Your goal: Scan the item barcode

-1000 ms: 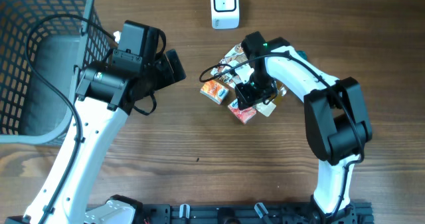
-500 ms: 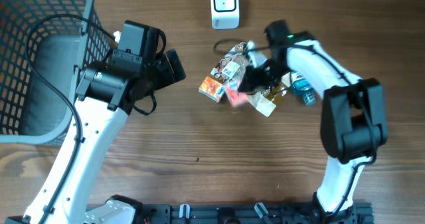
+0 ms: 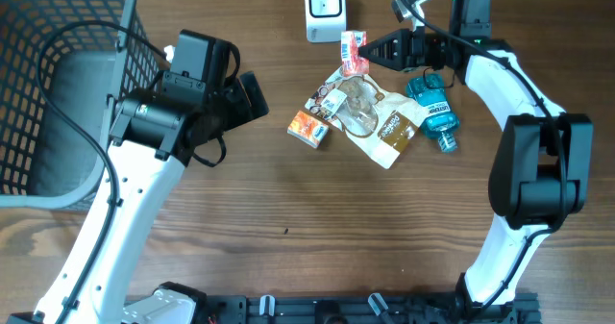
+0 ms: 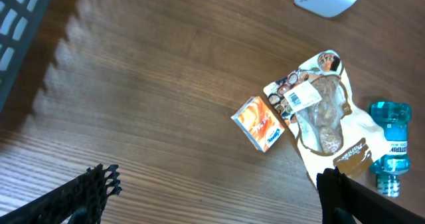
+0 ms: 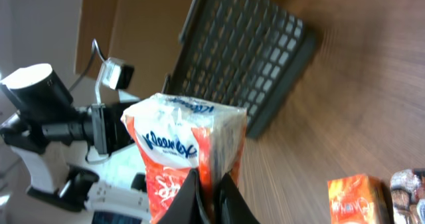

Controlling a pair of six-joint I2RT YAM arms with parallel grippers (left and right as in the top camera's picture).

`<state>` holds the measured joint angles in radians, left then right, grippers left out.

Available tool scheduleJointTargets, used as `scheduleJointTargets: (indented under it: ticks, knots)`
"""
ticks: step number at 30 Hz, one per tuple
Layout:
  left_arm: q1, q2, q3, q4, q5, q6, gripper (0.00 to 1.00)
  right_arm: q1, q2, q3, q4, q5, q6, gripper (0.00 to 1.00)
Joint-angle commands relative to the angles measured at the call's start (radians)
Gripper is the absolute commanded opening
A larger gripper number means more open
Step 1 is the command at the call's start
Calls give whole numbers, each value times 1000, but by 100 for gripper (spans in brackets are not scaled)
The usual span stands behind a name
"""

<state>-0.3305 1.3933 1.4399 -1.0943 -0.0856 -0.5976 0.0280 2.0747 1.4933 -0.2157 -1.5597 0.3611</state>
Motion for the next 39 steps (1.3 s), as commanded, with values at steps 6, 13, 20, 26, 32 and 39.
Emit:
scheduleJointTargets:
  ticks: [6, 13, 20, 26, 32, 39]
  knots:
    - [8, -3, 0, 5, -17, -13, 100, 41, 13, 14, 366, -64, 427, 4]
    - [7, -3, 0, 5, -17, -13, 100, 46, 13, 14, 393, 264, 496, 5]
    - [8, -3, 0, 5, -17, -13, 100, 73, 10, 180, -59, 934, 230, 5]
    - [8, -3, 0, 5, -17, -13, 100, 217, 11, 407, -263, 1721, -94, 5]
    - [8, -3, 0, 5, -17, -13, 100, 375, 140, 406, 113, 1984, -647, 5]
    - [8, -3, 0, 5, -17, -13, 100, 438, 285, 406, 283, 1980, -963, 5]
